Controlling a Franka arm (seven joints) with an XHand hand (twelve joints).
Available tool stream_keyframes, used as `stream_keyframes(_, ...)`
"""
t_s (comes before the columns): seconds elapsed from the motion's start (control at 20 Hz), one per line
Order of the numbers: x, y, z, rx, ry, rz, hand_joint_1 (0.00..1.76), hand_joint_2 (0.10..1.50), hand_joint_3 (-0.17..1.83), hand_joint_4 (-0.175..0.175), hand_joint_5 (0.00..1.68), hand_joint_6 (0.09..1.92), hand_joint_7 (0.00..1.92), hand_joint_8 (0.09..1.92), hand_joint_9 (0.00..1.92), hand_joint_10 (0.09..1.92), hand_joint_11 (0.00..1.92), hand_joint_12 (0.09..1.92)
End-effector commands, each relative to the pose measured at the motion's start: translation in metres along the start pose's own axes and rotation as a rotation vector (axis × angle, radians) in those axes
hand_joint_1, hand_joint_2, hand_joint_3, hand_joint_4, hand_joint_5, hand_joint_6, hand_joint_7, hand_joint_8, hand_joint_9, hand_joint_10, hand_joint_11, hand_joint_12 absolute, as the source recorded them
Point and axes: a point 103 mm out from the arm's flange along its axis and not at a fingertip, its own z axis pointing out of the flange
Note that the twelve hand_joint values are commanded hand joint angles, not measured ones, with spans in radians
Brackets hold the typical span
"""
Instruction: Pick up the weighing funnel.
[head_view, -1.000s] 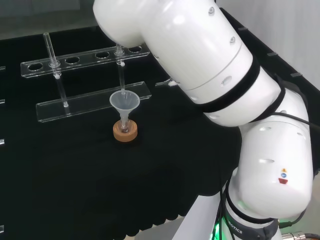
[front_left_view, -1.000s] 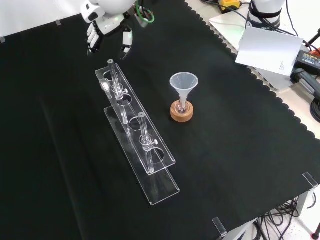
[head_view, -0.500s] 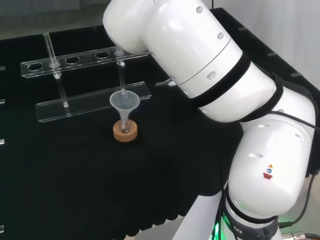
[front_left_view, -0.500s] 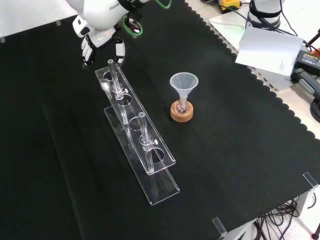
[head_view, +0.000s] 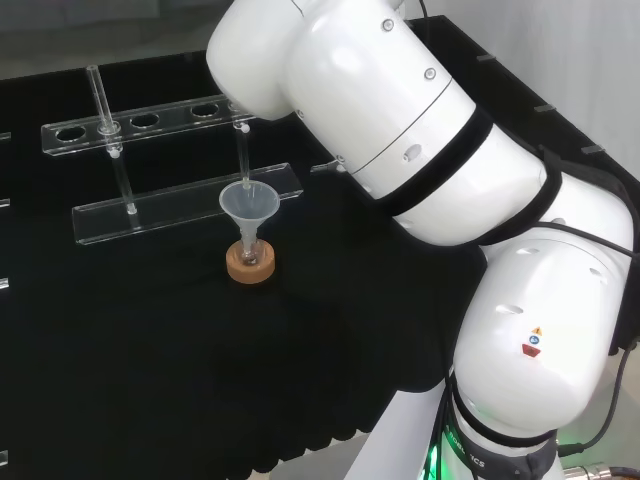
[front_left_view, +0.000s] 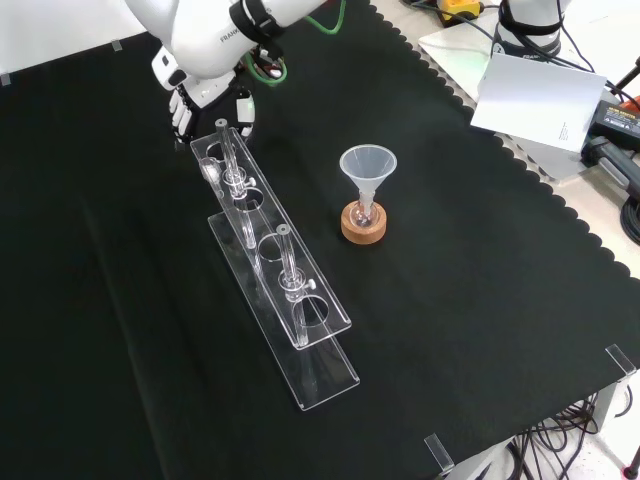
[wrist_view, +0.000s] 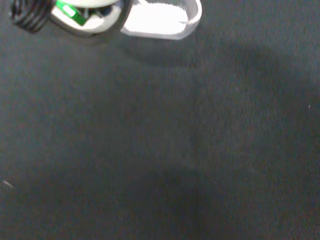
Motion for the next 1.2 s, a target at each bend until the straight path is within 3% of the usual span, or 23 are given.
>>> stream_keyframes(0.05, 0.001, 0.007, 0.018, -0.002, -0.063, -0.02, 0.9, 0.61, 0.54, -0.039, 0.61, 0.09, 0.5, 0.66, 0.76, 0.5, 0.54, 1.3)
stream_keyframes(0.55, 0.003, 0.014, 0.019, -0.013, -0.145, -0.027, 0.93, 0.6, 0.56, -0.034, 0.65, 0.09, 0.52, 0.65, 0.78, 0.49, 0.56, 1.3)
stream_keyframes(1.2, 0.004, 0.027, 0.018, -0.028, -0.177, -0.018, 0.95, 0.58, 0.59, -0.024, 0.69, 0.14, 0.54, 0.63, 0.8, 0.47, 0.57, 1.29)
